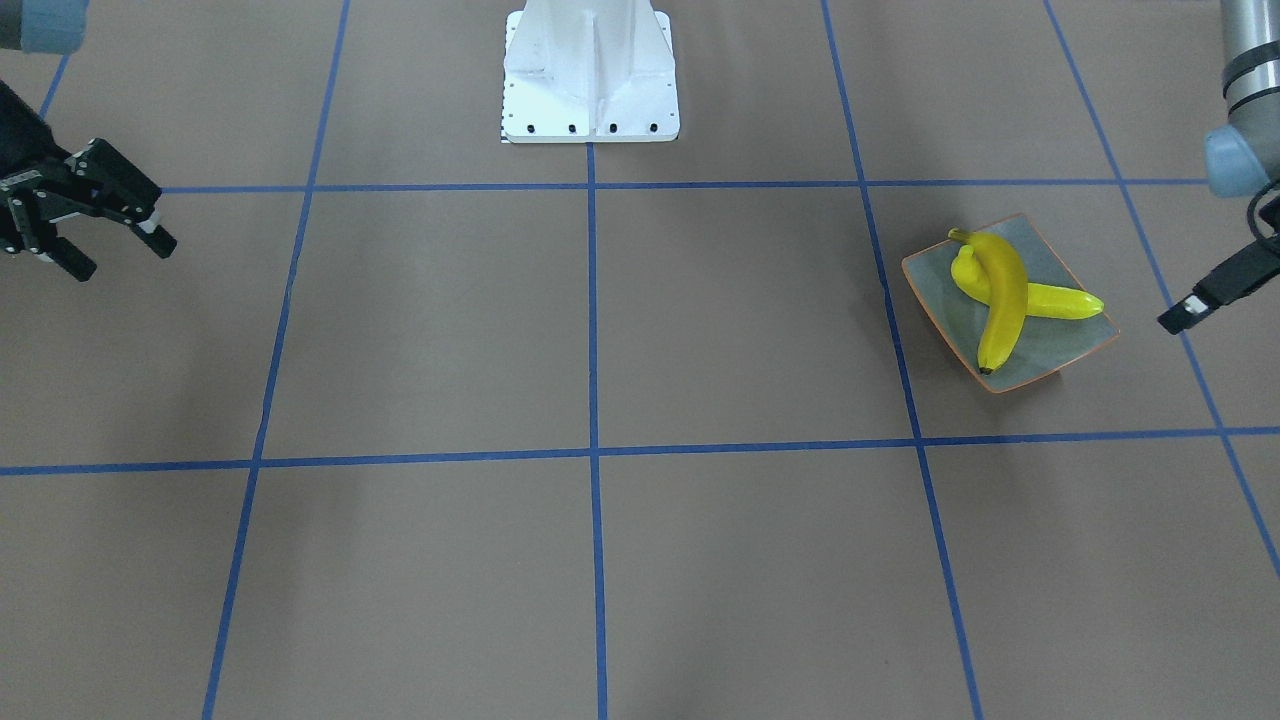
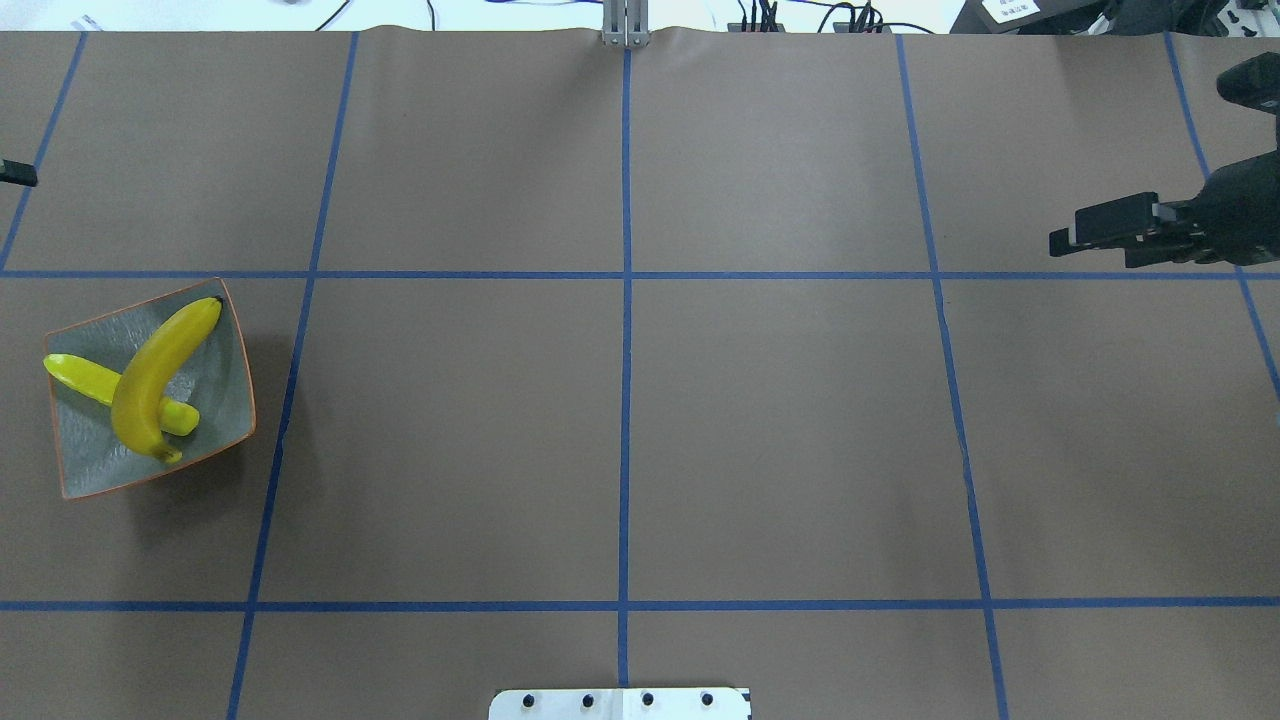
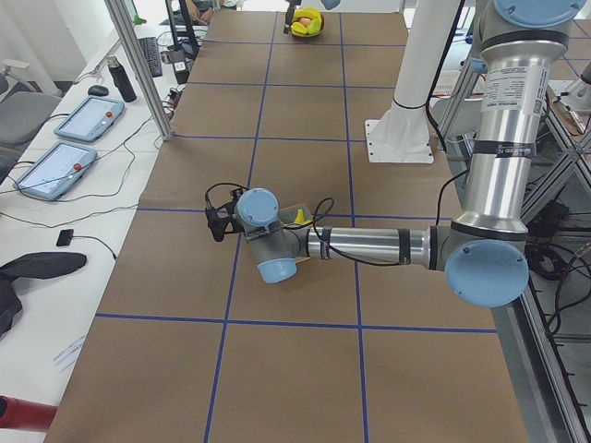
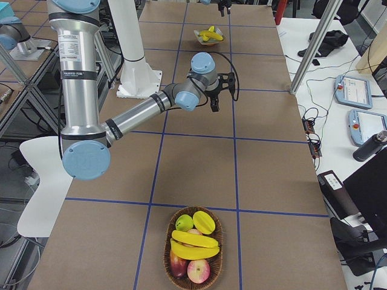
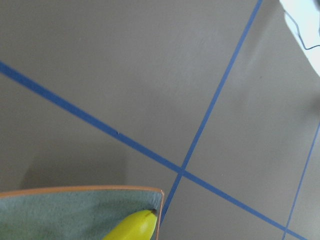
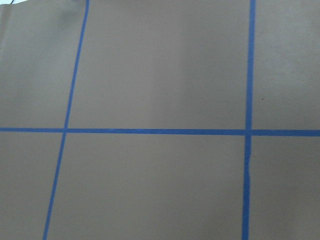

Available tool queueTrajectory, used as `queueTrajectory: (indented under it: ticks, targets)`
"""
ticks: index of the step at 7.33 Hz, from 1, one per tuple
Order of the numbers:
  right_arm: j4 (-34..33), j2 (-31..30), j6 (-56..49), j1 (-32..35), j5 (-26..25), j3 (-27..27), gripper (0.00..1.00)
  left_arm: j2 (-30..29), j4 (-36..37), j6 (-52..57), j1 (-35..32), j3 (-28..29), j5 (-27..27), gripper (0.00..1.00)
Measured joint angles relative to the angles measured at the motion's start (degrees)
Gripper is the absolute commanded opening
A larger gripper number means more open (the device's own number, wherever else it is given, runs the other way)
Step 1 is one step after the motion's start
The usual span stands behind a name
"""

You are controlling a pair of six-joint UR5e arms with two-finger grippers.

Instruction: Transfer all bananas from basket to plate

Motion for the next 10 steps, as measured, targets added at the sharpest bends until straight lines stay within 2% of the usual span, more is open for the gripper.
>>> queueTrajectory:
  ticks: [2, 5, 10]
  targets:
    - [0.0, -2.5, -11.4, 6.1, 0.2, -5.3, 1.0, 0.4, 3.1, 15.6, -3.7, 1.1, 3.1, 0.99]
    - [-0.4, -5.9, -23.6, 14.0, 0.8, -12.9, 1.0, 0.6, 13.4, 40.2, -8.8, 1.1, 6.0, 0.99]
    - [-0.9, -7.3, -45.5, 26.5, 1.5, -25.9, 1.0, 3.2, 25.0, 67.5, -12.3, 0.4, 11.2, 0.99]
